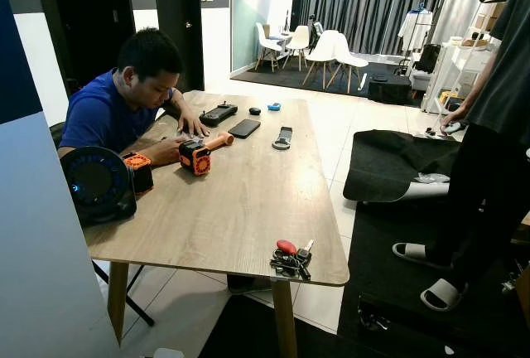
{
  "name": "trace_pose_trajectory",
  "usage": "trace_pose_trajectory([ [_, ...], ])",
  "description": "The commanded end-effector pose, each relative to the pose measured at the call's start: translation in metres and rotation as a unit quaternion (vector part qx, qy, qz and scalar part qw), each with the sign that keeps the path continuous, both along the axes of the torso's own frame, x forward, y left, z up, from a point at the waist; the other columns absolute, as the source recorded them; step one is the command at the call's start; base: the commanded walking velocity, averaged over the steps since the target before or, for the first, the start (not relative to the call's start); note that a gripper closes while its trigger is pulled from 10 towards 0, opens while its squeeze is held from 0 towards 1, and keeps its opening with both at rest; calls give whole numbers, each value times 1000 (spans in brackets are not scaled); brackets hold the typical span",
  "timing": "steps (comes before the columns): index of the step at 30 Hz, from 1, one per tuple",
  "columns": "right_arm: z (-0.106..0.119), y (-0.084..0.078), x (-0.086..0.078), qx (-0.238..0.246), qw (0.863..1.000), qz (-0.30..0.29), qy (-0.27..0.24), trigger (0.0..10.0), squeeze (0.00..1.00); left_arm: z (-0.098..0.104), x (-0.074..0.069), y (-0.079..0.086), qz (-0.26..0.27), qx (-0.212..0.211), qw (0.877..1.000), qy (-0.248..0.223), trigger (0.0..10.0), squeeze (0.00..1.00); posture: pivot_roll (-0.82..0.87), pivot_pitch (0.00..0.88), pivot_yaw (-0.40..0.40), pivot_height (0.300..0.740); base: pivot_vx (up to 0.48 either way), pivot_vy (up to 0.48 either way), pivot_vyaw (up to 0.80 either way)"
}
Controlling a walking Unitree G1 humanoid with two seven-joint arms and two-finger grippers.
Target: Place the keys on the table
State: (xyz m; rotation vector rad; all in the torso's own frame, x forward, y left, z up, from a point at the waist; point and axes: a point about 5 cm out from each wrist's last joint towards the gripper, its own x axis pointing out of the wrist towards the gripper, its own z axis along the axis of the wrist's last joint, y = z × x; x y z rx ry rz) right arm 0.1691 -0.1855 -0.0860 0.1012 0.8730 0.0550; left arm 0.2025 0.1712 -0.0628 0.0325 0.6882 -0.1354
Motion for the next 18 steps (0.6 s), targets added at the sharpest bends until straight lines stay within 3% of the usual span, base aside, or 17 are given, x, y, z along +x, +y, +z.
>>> trace_pose_trajectory([
  [1, 0, 1, -2, -5, 1000, 17, -1, 10000, 0, -2, -2, 3, -1, 4, 1000, 6, 10000, 0, 74, 0, -27, 740, 0, 0, 800],
  [18, -2, 6, -5, -14, 998, 56, 6, 10000, 0, -2, -4, 5, -1, 10, 1000, 7, 10000, 0, 78, 0, -27, 740, 0, 0, 800],
])
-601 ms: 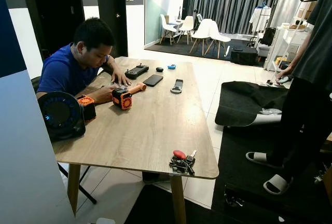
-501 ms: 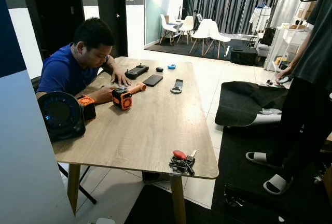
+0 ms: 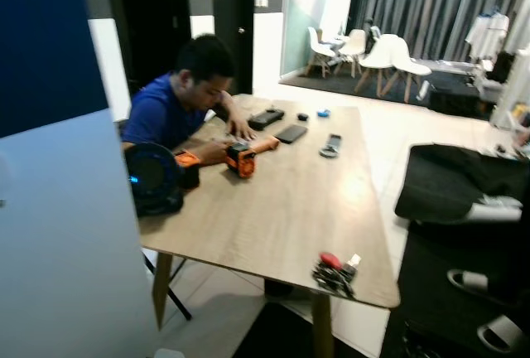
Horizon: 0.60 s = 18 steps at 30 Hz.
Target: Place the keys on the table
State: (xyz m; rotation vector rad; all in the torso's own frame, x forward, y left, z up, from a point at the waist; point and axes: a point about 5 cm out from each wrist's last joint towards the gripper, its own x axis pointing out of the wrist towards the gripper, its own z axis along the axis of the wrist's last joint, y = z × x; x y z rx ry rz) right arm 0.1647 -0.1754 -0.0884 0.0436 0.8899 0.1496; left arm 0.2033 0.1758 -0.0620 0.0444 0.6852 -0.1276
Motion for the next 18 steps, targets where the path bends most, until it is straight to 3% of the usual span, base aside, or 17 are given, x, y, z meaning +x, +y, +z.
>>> trace_pose_trajectory([
  [1, 0, -5, -1, -8, 1000, 3, 0, 10000, 0, -3, -5, 1, -3, 3, 1000, 9, 10000, 0, 78, 0, -27, 740, 0, 0, 800],
  [18, -1, -1, -4, -8, 1000, 15, 3, 10000, 0, -4, -6, 3, -1, 1, 1000, 11, 10000, 0, 86, 9, -25, 740, 0, 0, 800],
])
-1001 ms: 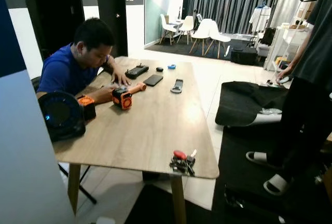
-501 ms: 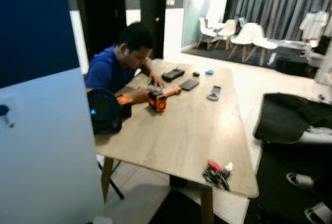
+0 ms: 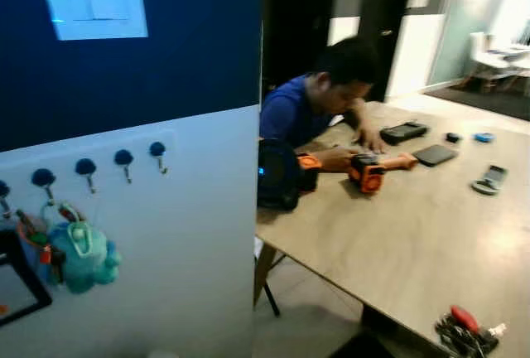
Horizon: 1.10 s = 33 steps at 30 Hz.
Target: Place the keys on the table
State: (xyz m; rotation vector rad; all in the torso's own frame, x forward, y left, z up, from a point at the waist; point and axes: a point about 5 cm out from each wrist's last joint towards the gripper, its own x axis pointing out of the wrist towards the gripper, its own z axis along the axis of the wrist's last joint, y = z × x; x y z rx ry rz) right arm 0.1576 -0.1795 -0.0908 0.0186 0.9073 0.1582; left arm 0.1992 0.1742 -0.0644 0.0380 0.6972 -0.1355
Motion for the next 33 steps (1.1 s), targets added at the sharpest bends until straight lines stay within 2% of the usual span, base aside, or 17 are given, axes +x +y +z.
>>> trace_pose_trajectory([
  [1, 1, 3, 3, 2, 1000, 6, -5, 10000, 0, -1, -2, 4, 2, 5, 1000, 5, 10000, 0, 86, 9, -25, 740, 0, 0, 800],
  [33, -1, 7, 0, 3, 1000, 13, 0, 10000, 0, -4, -5, 7, -3, 6, 1000, 19, 10000, 0, 93, 11, -23, 740, 0, 0, 800],
])
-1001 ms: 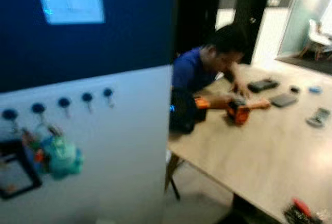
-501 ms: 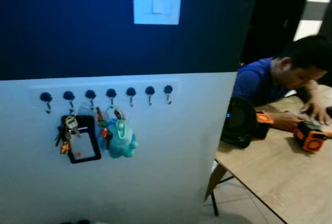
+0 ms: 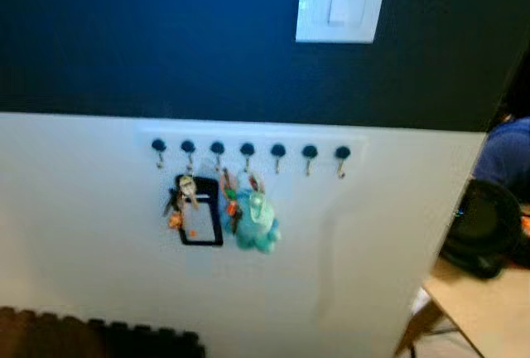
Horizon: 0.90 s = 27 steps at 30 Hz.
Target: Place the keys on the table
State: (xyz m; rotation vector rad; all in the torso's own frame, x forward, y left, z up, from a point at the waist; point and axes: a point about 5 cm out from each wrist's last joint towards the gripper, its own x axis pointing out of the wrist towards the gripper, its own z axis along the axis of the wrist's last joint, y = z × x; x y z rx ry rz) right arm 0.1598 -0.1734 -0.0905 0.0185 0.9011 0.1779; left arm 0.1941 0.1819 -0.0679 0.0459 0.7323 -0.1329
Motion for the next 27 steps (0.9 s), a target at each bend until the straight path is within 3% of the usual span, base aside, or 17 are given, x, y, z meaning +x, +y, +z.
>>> trace_pose_trajectory([
  [1, -1, 1, -2, -1, 1000, 5, 3, 10000, 0, 0, 0, -1, -3, 0, 1000, 2, 10000, 0, 93, 11, -23, 740, 0, 0, 800],
  [7, -1, 2, -2, -2, 1000, 4, 3, 10000, 0, 0, 0, -1, -8, 2, 1000, 4, 10000, 0, 93, 11, -22, 740, 0, 0, 800],
  [12, -1, 0, -2, 7, 1000, -27, 2, 10000, 0, -1, 0, -2, -12, 2, 1000, 7, 10000, 0, 94, 9, -21, 740, 0, 0, 0],
  [27, -2, 3, -4, 7, 1000, -9, 6, 10000, 0, -1, 0, -3, -21, -5, 1000, 12, 10000, 0, 92, 1, -19, 740, 0, 16, 0],
])
